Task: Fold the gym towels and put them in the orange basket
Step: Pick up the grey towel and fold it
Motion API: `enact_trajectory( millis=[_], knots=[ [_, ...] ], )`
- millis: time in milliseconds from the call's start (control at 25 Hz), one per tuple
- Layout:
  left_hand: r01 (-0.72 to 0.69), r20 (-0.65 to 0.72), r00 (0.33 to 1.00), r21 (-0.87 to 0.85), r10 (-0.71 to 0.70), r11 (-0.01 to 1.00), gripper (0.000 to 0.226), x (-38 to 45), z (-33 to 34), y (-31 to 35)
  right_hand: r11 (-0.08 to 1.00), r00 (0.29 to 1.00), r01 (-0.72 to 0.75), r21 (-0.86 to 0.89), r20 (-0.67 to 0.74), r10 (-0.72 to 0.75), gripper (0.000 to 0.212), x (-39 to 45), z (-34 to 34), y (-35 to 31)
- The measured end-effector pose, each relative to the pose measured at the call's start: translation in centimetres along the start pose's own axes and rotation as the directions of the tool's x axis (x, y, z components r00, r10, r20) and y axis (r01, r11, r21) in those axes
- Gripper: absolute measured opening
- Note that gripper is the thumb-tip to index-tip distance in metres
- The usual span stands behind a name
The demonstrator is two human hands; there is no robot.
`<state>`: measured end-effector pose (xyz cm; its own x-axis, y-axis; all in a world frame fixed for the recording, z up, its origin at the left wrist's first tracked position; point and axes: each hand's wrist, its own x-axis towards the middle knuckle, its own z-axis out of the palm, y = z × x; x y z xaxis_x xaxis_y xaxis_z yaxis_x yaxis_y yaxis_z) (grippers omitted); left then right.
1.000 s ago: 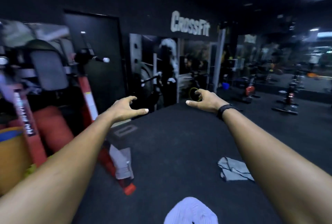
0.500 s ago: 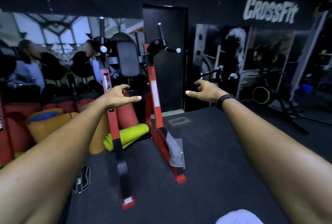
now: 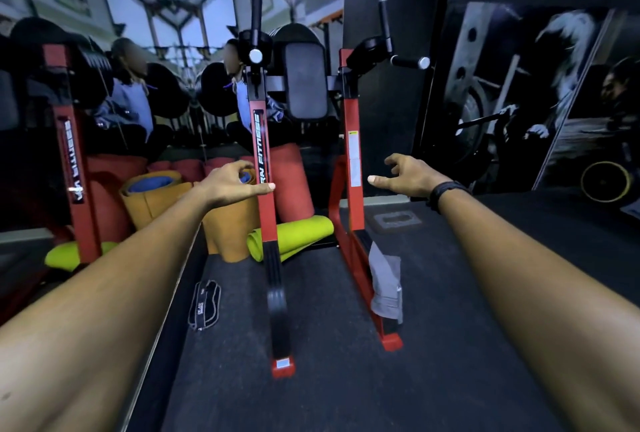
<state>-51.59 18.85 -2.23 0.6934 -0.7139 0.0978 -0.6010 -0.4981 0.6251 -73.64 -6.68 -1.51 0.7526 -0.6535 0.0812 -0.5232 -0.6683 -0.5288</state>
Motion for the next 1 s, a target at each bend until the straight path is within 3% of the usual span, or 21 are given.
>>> enact_trajectory(
  millis=[400,640,760,1000],
  knots=[
    [0.135,0.083,0.988,-0.049,-0.130,0.990,0.085,17.6,11.4,0.0,0.999,0.988,-0.040,-0.001,0.147,0.040,0.084,18.7,3.6,10.7],
    [0.208,0.145,0.969,-0.060,-0.198,0.976,0.086,25.9,16.6,-1.5,0.996,0.969,-0.091,-0.025,0.226,0.094,0.074,26.8,5.2,16.6],
    [0.218,0.174,0.963,-0.052,-0.206,0.975,0.083,30.6,19.1,-2.4,0.988,0.955,-0.150,-0.023,0.255,0.151,0.087,30.7,6.4,19.2],
    [0.176,0.264,0.951,-0.046,-0.158,0.983,0.084,42.9,25.3,-4.0,0.978,0.939,-0.202,-0.050,0.275,0.208,0.087,39.8,9.7,23.4]
  ],
)
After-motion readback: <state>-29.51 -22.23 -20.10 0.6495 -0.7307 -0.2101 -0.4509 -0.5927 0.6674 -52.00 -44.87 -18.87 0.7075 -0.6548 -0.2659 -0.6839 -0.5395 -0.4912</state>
